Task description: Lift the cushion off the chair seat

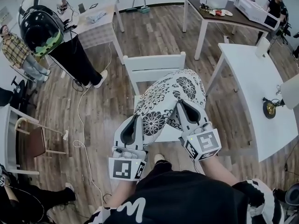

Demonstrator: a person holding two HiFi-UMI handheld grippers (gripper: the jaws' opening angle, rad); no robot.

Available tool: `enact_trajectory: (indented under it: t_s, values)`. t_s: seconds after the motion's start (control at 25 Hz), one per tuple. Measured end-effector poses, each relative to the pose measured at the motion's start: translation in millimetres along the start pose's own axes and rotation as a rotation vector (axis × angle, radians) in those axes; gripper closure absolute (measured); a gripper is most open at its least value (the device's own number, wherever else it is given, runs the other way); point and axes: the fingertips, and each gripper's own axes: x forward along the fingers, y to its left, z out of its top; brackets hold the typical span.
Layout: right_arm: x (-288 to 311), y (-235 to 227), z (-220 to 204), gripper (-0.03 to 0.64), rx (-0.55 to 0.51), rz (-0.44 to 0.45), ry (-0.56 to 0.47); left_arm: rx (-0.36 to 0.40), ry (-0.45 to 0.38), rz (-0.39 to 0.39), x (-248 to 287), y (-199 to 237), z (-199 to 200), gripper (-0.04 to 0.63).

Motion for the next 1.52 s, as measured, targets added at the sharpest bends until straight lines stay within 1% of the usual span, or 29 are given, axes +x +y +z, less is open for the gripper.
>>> enact_trajectory:
  t_s: [0.2, 0.44, 0.88, 1.12, 1.28, 1.52]
  values:
    - [-44.3, 1.0, 0.3, 0.586, 0.006, -0.001, 0.012, -0.019, 0.010, 0.006, -22.4, -31.6, -0.3, 0.588]
    - [-100.8, 3.2, -0.4, 0.586, 0.026, 0.002, 0.020, -0.018, 0.016, 0.013, -57.2, -77.3, 4.6, 0.588]
    - [-171.3, 21.7, 1.7, 0.586, 0.048, 0.062, 0.008, -0.022, 0.047, 0.058, -116.6, -135.0, 0.4, 0.588]
    - [-191.8, 38.3, -0.1, 0.586, 0.056, 0.111, 0.003, -0.020, 0.051, 0.101, -144.4, -147.5, -2.5, 0.588]
    - [-198.2, 45.1, 4.0, 0.586, 0.059, 0.131, -0.003, -0.010, 0.052, 0.109, -153.2, -151.3, 2.2, 0.588]
    - [-204.6, 55.5, 14.4, 0.586, 0.051, 0.133, -0.027, 0.000, 0.026, 0.109, -163.0, -150.8, 14.1, 0.588]
